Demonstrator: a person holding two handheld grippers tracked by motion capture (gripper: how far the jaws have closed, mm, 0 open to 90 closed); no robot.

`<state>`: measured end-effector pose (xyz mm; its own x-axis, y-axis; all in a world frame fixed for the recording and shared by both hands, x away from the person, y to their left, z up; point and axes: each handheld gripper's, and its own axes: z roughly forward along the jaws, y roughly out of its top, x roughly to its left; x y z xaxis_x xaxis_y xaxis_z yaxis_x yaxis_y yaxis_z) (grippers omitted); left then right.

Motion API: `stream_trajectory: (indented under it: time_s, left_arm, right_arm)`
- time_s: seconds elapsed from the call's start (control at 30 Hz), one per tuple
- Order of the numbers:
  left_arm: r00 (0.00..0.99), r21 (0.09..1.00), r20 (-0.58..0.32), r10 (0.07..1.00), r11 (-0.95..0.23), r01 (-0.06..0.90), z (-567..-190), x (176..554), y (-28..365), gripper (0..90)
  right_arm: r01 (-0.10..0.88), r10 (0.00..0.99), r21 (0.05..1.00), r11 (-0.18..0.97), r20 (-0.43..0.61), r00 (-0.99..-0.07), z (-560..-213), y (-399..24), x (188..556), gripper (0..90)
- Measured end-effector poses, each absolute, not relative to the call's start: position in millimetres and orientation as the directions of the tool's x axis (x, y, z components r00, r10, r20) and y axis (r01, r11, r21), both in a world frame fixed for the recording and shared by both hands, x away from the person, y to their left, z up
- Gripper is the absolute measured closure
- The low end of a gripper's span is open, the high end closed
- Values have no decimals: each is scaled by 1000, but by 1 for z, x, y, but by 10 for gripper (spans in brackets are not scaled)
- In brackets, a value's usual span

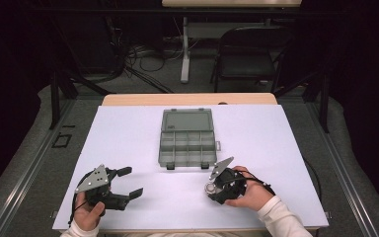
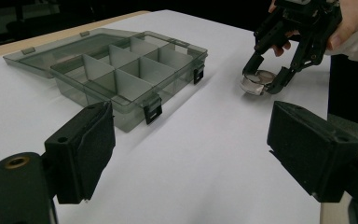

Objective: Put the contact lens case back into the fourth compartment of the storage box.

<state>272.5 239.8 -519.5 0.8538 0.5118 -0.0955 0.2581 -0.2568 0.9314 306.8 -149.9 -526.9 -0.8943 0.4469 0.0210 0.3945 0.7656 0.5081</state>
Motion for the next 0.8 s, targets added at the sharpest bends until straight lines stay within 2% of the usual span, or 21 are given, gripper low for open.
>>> stream_trajectory:
  time_s: [0.8]
  left_arm:
    - [853,932,-95,513,-255,257,-520,272,240,156]
  right_arm:
    - [439,555,670,598,48,-830,-518,-159,307,484]
